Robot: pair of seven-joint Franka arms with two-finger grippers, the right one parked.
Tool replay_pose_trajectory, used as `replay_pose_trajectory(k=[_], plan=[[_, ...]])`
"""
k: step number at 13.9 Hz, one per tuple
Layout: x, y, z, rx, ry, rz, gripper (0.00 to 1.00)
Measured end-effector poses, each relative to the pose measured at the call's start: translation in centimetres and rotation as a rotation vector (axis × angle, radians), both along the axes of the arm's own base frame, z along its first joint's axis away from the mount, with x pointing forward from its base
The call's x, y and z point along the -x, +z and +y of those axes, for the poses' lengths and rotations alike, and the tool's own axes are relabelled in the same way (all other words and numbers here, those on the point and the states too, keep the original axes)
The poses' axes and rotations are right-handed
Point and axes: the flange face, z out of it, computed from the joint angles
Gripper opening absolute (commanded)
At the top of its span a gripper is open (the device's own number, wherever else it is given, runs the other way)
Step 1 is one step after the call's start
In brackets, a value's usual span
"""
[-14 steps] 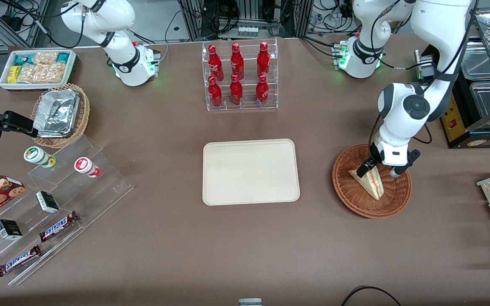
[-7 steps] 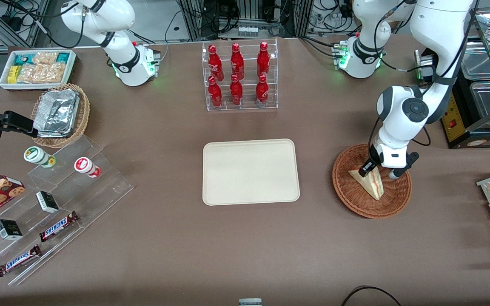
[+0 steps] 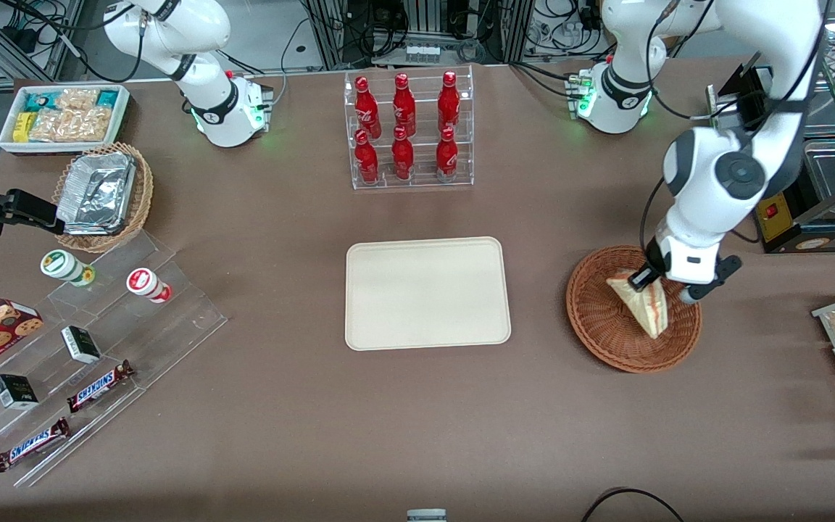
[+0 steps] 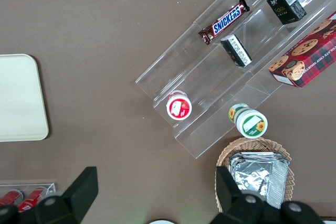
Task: Place sandwich from basket to tray
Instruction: 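Close the left gripper on the sandwich and lift it from the basket, then carry the held sandwich with the left gripper over the cream tray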
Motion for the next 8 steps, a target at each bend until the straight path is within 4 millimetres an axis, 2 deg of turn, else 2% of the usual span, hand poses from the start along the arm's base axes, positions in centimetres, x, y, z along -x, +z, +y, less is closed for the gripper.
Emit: replay_pose_trajectory(k=[2,4,6,8], plan=[[-0.7,5.3,-2.3,-0.015,-0.043,0.042,0.00],[-0.8,8.7,-6.1,-0.021,-0.108,0.062,0.00],[-0.4,10.2,-10.1,-0.024,-0.177,0.075,0.00],[0.0,10.9,-14.0,-0.023,-0.240,0.085,0.00]])
